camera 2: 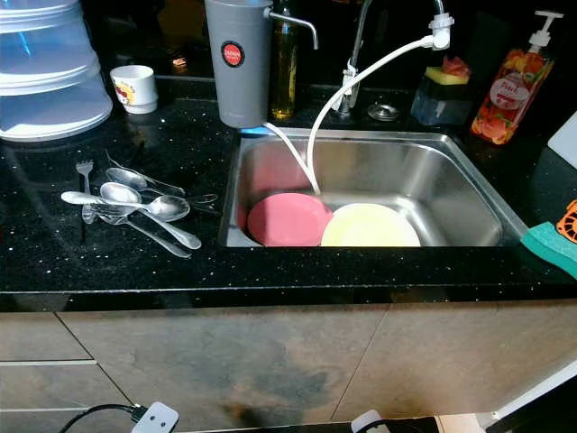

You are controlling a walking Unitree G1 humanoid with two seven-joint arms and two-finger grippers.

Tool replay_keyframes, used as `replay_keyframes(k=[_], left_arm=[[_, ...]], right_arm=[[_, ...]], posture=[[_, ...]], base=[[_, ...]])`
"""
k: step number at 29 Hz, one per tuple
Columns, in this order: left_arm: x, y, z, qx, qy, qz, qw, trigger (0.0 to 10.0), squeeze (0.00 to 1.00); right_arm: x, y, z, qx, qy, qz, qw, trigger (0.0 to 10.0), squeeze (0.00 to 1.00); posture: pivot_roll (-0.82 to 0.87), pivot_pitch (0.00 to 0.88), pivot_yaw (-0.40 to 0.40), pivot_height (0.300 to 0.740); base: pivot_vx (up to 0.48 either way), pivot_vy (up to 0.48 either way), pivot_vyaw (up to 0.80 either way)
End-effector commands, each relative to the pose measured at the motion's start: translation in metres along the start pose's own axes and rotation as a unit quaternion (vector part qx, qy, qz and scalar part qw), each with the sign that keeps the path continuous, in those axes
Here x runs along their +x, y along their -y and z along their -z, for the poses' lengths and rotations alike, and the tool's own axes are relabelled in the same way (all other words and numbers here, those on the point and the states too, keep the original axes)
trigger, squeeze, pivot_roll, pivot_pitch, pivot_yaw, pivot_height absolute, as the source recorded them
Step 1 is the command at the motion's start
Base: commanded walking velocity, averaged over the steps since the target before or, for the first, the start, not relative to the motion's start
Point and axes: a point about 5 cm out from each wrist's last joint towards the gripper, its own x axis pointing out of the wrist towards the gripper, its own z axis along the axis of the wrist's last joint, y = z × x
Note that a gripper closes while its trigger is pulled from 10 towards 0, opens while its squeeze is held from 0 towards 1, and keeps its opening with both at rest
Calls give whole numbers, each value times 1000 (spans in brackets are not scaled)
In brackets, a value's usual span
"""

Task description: Kitchen organization

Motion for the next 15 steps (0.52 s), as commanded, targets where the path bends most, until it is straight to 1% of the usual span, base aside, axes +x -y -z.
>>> replay_keyframes(k=[1,5,7,8,9,10,11,12,13,15], left_arm=[[1,4,2,16,-5,-3,1000,10000,0],[0,4,6,3,-19,-9,1000,10000,0],[0,5,6,-10,-14,-5,1000,10000,0],[0,5,6,-13,-11,-5,1000,10000,0],[0,5,6,-13,-11,-5,1000,10000,0],[0,4,6,-19,-7,-9,1000,10000,0],[0,4,6,-19,-7,-9,1000,10000,0],[-1,5,6,-40,5,-11,999,10000,0],[-1,5,6,-46,10,-12,999,10000,0],[-1,4,6,-48,16,-15,999,10000,0]], right_arm=[[-3,-4,13,0,-23,-4,1000,10000,0],[-3,0,14,33,-16,11,999,10000,0],[-2,6,6,66,7,26,997,10000,0],[-2,8,4,75,13,31,997,10000,0],[-2,8,4,75,13,31,997,10000,0],[-2,11,1,98,25,41,994,10000,0],[-2,11,1,98,25,41,994,10000,0],[-3,19,-3,145,48,68,986,10000,0],[-4,21,-4,161,55,77,982,10000,0],[-5,23,-3,180,64,86,978,10000,0]], posture=[[58,0,-57,740],[55,0,-51,740],[54,0,-51,740],[54,0,-51,740],[54,0,-51,740],[51,0,-49,740],[51,0,-49,740],[48,0,-45,740],[48,0,-45,740],[44,0,-43,740]], base=[[0,0,0],[0,0,0],[0,0,0],[0,0,0],[0,0,0],[0,0,0],[0,0,0],[0,0,0],[0,0,0],[0,0,0]])
